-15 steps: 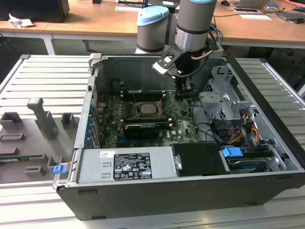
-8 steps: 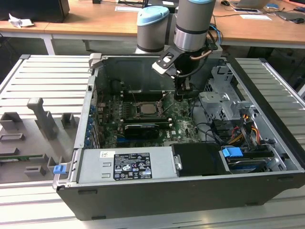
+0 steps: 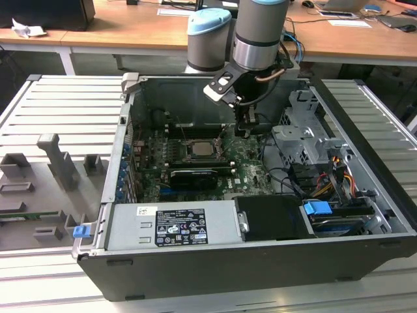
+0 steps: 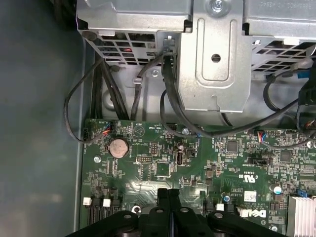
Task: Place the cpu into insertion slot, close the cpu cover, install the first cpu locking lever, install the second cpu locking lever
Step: 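Close the cpu cover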
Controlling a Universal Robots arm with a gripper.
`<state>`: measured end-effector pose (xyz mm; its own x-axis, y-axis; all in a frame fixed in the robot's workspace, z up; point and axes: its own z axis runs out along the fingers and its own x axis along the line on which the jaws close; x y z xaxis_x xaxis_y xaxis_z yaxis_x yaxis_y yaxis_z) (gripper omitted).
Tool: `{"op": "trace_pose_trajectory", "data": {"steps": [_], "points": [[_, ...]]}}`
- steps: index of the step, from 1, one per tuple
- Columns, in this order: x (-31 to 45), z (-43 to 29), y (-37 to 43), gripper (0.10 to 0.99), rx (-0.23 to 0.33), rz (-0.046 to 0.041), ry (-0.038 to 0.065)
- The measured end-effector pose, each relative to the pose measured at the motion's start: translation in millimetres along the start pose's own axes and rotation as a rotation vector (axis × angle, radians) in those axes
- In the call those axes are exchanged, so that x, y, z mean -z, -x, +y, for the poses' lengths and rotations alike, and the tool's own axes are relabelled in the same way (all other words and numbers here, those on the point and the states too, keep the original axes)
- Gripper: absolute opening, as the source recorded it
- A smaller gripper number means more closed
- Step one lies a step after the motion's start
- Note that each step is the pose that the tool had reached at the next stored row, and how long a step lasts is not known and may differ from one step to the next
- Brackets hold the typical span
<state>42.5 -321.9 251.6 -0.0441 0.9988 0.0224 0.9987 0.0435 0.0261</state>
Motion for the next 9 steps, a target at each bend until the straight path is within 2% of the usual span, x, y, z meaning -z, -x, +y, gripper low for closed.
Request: {"op": "trace_pose_trajectory", "data": {"steps": [9], "points": [[0.0,-6.1,-0.3,0.106,0.000,0.0000,0.000]]}}
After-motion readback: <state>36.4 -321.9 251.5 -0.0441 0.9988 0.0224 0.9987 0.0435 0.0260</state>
